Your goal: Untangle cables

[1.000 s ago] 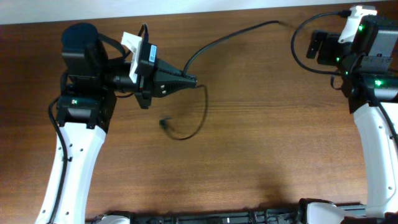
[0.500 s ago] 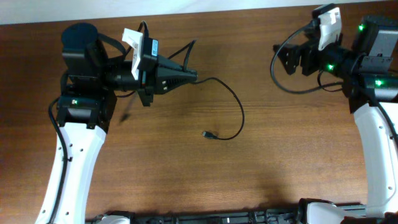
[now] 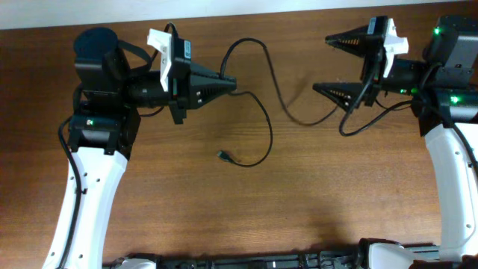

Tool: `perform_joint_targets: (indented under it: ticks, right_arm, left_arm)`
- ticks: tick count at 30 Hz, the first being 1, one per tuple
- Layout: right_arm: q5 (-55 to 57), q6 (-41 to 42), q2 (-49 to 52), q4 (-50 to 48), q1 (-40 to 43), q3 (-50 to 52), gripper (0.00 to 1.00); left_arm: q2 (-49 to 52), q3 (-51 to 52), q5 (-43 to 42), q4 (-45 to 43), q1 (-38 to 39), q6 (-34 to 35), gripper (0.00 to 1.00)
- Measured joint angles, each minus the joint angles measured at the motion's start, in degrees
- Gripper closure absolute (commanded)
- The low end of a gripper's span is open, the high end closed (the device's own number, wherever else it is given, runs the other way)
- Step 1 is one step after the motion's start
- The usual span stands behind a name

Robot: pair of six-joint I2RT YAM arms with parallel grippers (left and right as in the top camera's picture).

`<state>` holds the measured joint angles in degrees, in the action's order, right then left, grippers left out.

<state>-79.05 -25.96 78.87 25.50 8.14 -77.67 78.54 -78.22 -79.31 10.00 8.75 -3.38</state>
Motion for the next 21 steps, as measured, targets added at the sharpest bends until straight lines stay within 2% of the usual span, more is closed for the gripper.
perform_joint_targets:
  ticks: [9, 21]
  right_arm:
    - [-4.26, -0.48, 0.04, -8.09, -7.19, 0.00, 0.01]
    - [-3.98, -0.96, 0.04, -8.39, -16.04, 0.00, 0.01]
  left_arm:
    - [0.00, 0.00, 0.76, -0.17, 6.67, 0.22, 1.00]
    - [-0.02, 0.00, 1.29, -3.87, 10.43, 0.55, 1.00]
